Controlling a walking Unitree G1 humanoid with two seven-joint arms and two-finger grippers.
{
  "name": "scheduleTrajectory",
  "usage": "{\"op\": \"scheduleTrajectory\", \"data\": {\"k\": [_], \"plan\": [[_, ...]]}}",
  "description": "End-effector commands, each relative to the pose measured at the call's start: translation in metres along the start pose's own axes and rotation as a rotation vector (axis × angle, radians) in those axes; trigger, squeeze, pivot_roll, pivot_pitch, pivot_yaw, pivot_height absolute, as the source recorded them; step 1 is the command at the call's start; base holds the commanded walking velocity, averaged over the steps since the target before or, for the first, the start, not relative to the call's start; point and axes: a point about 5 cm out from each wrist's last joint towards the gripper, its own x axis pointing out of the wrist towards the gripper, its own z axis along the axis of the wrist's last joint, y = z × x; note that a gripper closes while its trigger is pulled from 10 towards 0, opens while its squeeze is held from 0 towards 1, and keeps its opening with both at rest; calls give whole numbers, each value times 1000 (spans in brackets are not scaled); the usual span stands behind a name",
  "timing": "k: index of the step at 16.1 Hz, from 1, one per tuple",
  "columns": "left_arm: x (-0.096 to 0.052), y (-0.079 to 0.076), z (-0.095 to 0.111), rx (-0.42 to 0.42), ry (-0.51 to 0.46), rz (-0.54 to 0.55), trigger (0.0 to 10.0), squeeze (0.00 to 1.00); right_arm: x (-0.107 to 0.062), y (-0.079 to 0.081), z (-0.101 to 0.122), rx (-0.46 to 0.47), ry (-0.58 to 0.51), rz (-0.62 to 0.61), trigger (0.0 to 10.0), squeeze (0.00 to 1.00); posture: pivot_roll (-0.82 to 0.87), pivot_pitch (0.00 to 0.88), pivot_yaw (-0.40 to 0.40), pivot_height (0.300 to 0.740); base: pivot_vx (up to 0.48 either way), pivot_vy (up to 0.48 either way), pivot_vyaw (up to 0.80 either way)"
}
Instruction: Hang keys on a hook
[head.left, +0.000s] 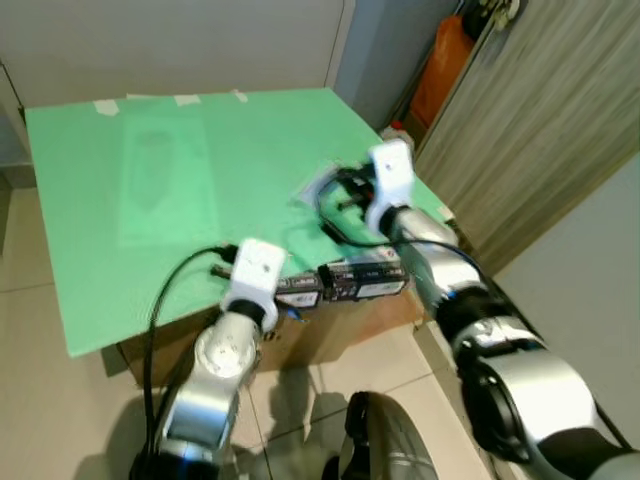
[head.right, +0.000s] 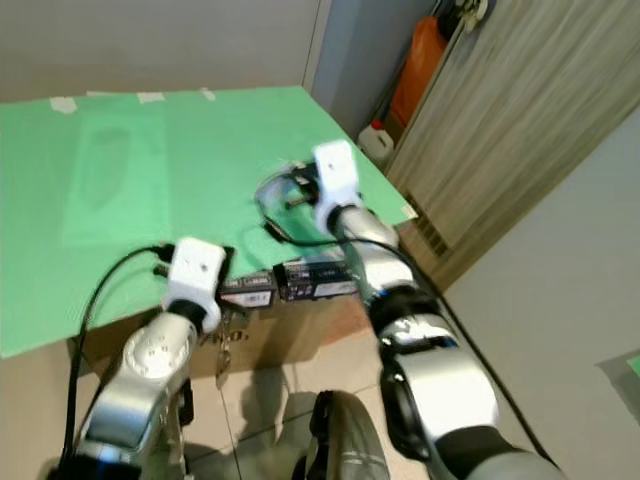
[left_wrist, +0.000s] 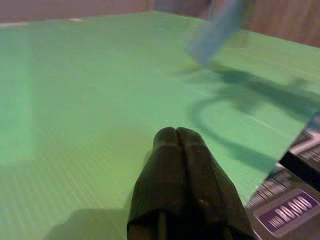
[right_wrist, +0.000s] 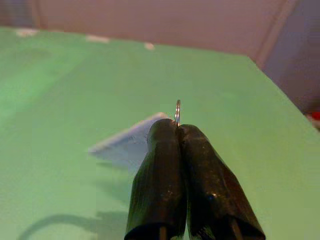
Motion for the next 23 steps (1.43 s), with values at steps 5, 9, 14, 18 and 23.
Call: {"op": "scheduleTrajectory", "data": {"k": [5, 9, 14, 18, 23], "plan": [[20, 2, 9, -103, -49, 29, 10000, 0, -26, -30, -13, -52, -8, -108, 0, 0, 115, 0, -157, 602, 0, 0, 0], [27, 0, 22, -97, -107, -1, 10000, 0, -37, -29, -27, -44, -13, -128, 0, 0, 100, 0, -127, 602, 0, 0, 0], [24, 11, 52, -41, -269, 60, 10000, 0, -39, -21, -32, -22, -29, -139, 0, 0, 110, 0, -111, 602, 0, 0, 0], [10, 25, 60, 85, -388, 155, 10000, 0, -45, -27, -27, -52, -107, -196, 0, 0, 122, 0, -112, 602, 0, 0, 0], [8, 29, 46, 297, -431, 196, 10000, 0, -44, -20, -29, -33, -134, -184, 0, 0, 121, 0, -97, 602, 0, 0, 0]]}}
